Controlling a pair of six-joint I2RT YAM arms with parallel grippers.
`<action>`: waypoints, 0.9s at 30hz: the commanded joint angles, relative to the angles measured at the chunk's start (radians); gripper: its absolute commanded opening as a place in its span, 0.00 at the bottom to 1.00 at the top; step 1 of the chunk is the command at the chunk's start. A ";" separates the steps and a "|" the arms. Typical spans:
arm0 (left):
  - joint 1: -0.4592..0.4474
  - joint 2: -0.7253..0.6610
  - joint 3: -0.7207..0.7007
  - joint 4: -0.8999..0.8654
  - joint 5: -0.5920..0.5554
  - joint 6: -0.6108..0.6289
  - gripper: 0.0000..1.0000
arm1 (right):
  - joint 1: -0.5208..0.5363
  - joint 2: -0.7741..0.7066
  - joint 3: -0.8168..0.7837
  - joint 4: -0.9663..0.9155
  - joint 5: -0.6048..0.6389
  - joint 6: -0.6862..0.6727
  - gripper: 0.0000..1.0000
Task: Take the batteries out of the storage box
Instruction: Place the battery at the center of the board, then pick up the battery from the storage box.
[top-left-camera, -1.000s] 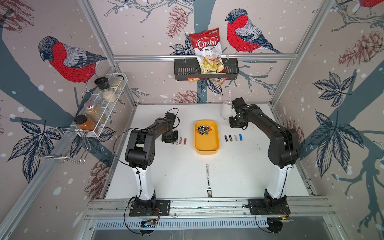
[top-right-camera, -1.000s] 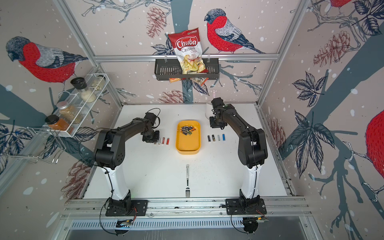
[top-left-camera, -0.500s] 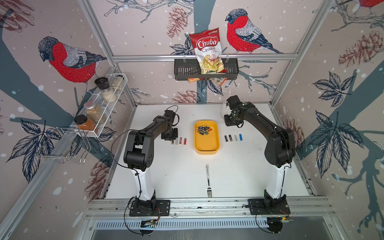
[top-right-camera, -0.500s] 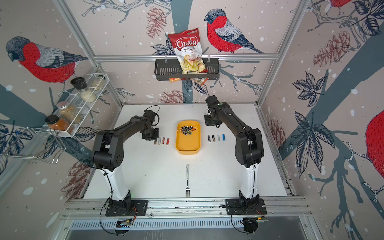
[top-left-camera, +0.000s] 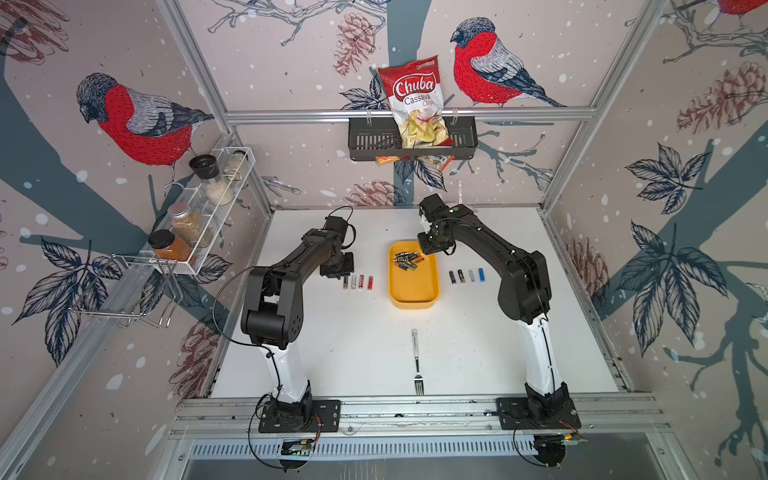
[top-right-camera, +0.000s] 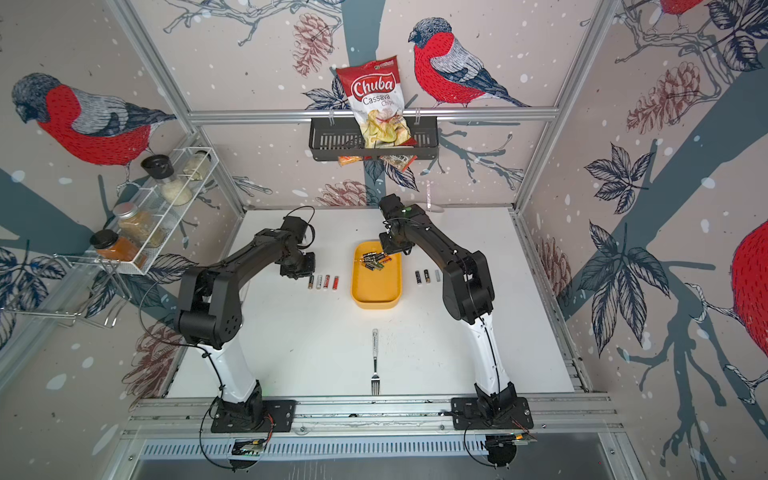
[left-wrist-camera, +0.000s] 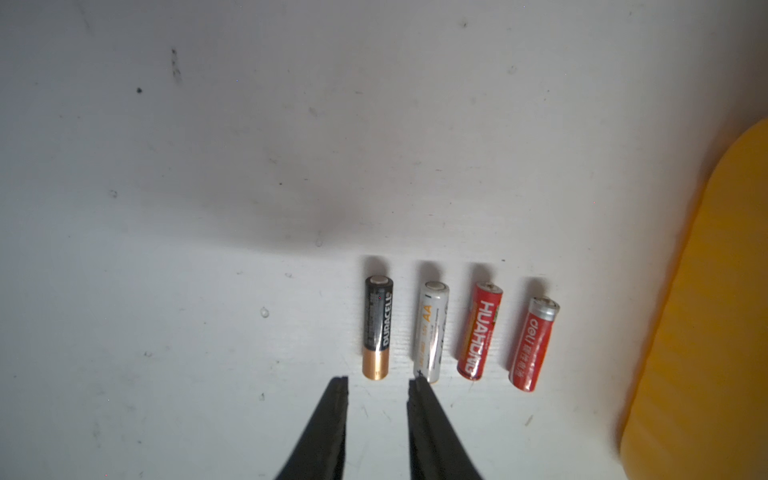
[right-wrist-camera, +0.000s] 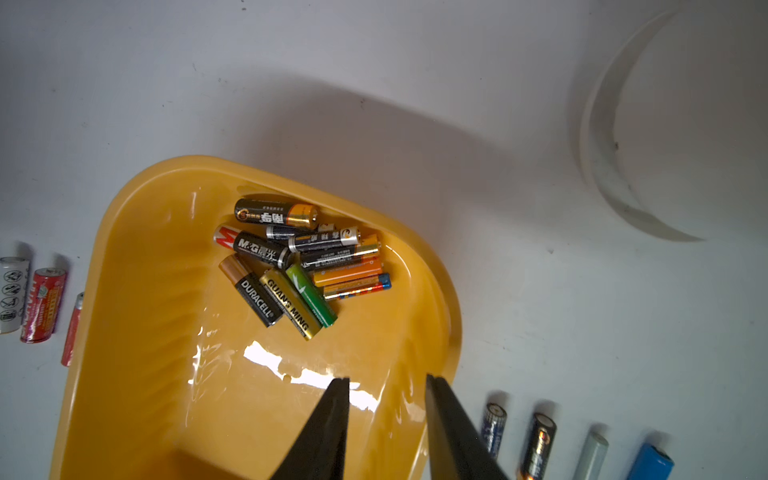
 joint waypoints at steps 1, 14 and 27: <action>0.001 -0.011 0.012 -0.024 0.015 -0.006 0.30 | 0.010 0.039 0.041 -0.021 -0.012 -0.013 0.37; 0.002 -0.046 -0.022 -0.017 0.028 -0.012 0.30 | 0.033 0.132 0.075 0.038 -0.032 -0.043 0.37; 0.001 -0.039 -0.038 -0.007 0.042 -0.018 0.30 | 0.065 0.197 0.154 0.033 -0.052 -0.063 0.37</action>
